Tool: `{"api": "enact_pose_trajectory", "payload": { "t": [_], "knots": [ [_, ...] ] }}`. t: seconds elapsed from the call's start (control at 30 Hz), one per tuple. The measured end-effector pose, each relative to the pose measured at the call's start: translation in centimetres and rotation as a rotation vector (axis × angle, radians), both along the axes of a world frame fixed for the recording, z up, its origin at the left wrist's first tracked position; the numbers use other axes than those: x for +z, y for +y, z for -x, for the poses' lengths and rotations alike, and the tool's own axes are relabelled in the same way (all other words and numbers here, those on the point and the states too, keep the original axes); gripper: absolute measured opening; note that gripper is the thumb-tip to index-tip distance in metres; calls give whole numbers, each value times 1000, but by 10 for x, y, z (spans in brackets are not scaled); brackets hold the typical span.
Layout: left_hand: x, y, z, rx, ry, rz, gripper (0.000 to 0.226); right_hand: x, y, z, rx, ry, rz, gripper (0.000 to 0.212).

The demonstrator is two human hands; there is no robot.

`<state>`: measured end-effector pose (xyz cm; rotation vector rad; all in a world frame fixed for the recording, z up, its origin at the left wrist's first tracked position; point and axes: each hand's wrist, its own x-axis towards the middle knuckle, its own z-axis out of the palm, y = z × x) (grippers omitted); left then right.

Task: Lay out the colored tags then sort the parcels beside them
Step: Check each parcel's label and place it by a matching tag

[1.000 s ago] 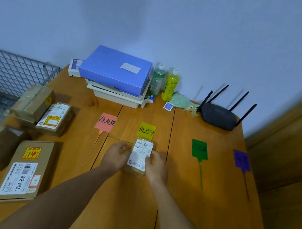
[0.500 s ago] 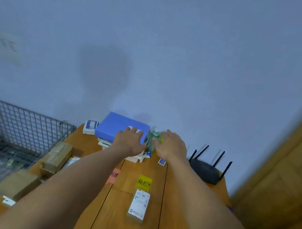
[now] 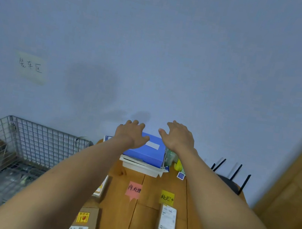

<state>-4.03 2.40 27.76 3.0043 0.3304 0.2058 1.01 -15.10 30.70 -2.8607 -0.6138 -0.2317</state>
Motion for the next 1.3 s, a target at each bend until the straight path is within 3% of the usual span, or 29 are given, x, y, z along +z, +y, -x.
{"api": "enact_pose_trajectory", "payload": {
  "t": [0.4, 0.6, 0.97, 1.07, 1.3],
  "knots": [
    [-17, 210, 36, 9, 65, 88, 66, -19, 209, 51, -17, 116, -121, 63],
    [-82, 268, 75, 91, 192, 244, 68, -82, 268, 78, -45, 287, -169, 59],
    [-246, 275, 136, 280, 560, 502, 73, -249, 290, 137, -95, 795, -87, 53],
    [-266, 266, 144, 293, 629, 564, 71, -272, 289, 148, -153, 935, -85, 56],
    [-276, 253, 147, 241, 661, 699, 44, -299, 294, 151, -253, 1136, -327, 28]
  ]
}}
